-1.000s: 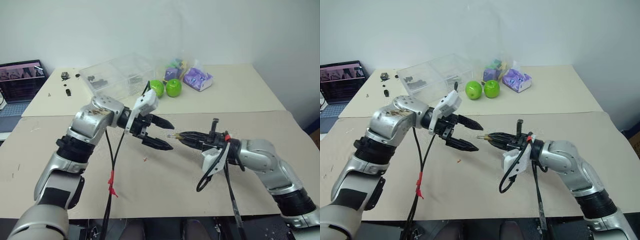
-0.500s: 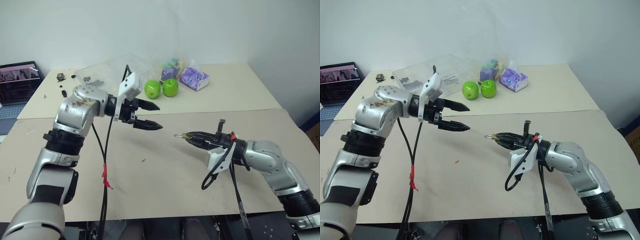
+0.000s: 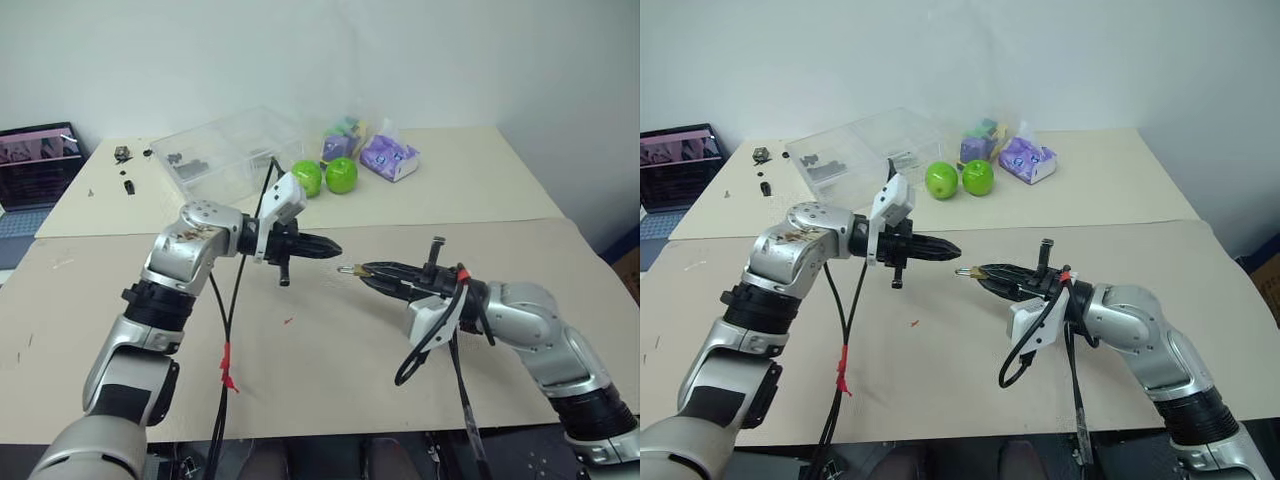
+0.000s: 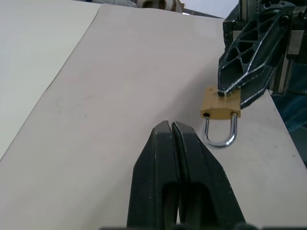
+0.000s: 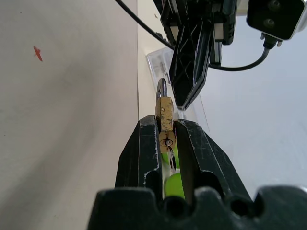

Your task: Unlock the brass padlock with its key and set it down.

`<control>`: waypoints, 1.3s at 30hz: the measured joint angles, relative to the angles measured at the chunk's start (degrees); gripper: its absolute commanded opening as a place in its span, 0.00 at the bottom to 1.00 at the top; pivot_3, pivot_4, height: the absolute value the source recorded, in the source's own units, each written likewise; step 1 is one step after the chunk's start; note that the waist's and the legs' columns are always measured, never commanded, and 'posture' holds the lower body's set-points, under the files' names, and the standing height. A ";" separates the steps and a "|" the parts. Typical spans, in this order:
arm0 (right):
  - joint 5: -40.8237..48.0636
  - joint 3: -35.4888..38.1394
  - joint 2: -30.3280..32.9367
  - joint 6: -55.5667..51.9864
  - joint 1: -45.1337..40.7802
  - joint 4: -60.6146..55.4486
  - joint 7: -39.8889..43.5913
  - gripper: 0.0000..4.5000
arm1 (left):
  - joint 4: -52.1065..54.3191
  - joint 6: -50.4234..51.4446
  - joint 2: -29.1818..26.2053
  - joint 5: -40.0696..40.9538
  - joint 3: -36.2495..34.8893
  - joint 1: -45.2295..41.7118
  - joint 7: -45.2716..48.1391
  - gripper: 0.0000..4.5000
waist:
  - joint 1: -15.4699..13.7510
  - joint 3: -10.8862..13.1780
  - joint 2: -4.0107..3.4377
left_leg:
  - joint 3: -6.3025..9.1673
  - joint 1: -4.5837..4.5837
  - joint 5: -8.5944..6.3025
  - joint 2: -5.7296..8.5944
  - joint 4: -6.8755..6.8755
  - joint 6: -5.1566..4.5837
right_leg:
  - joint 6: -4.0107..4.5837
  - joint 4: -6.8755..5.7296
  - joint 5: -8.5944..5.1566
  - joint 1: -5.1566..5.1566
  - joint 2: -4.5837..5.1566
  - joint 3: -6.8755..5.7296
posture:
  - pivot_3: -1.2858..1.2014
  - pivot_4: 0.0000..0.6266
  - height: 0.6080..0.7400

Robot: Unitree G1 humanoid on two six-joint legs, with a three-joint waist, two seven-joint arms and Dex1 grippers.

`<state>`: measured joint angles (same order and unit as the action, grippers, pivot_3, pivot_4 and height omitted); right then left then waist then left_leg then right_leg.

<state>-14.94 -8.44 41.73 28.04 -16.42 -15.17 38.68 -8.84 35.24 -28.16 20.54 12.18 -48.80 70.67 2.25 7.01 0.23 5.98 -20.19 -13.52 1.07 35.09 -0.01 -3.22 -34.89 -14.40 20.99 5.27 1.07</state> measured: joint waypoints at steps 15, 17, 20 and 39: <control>-0.28 -0.78 -0.75 -1.86 -0.12 -0.46 0.03 0.03 | 4.98 2.66 1.62 1.29 0.04 0.91 -2.14 0.01 | 0.13 0.00 0.00 | 0.00 0.01 0.00 0.00 0.00 0.00 | 0.00 0.00 0.00 0.00 0.00 0.01 | 0.52 0.24 1.00; -0.28 -0.75 -0.75 -1.86 -0.79 -0.42 0.02 0.03 | 6.43 3.42 1.78 1.81 0.16 2.11 -2.59 0.01 | 0.14 0.00 0.00 | 0.00 0.00 0.00 0.00 -0.01 0.00 | 0.00 0.00 0.00 0.00 0.00 0.01 | 0.52 0.24 1.00; -0.45 -0.99 -0.72 -1.84 -0.82 -0.13 0.06 0.03 | 8.07 4.08 1.70 2.06 0.29 3.35 -2.93 0.01 | 0.05 0.00 0.00 | 0.00 -0.01 0.00 0.00 -0.01 0.00 | 0.00 0.01 0.00 0.00 0.00 0.01 | 0.52 0.24 1.00; 0.02 -1.21 0.03 -2.08 -2.98 1.32 1.37 0.03 | 10.26 4.76 1.47 2.43 0.29 4.06 -3.42 0.01 | -0.03 0.00 0.00 | 0.00 0.00 0.00 0.00 -0.01 0.01 | 0.00 0.02 0.00 0.00 0.00 0.02 | 0.52 0.24 1.00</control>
<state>-14.92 -9.65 41.76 25.96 -19.40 -13.86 40.05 1.42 40.00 -26.69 22.98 12.47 -44.73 67.25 2.22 7.01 0.23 5.98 -20.19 -13.51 1.07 35.08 0.00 -3.21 -34.87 -14.40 20.98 5.28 1.08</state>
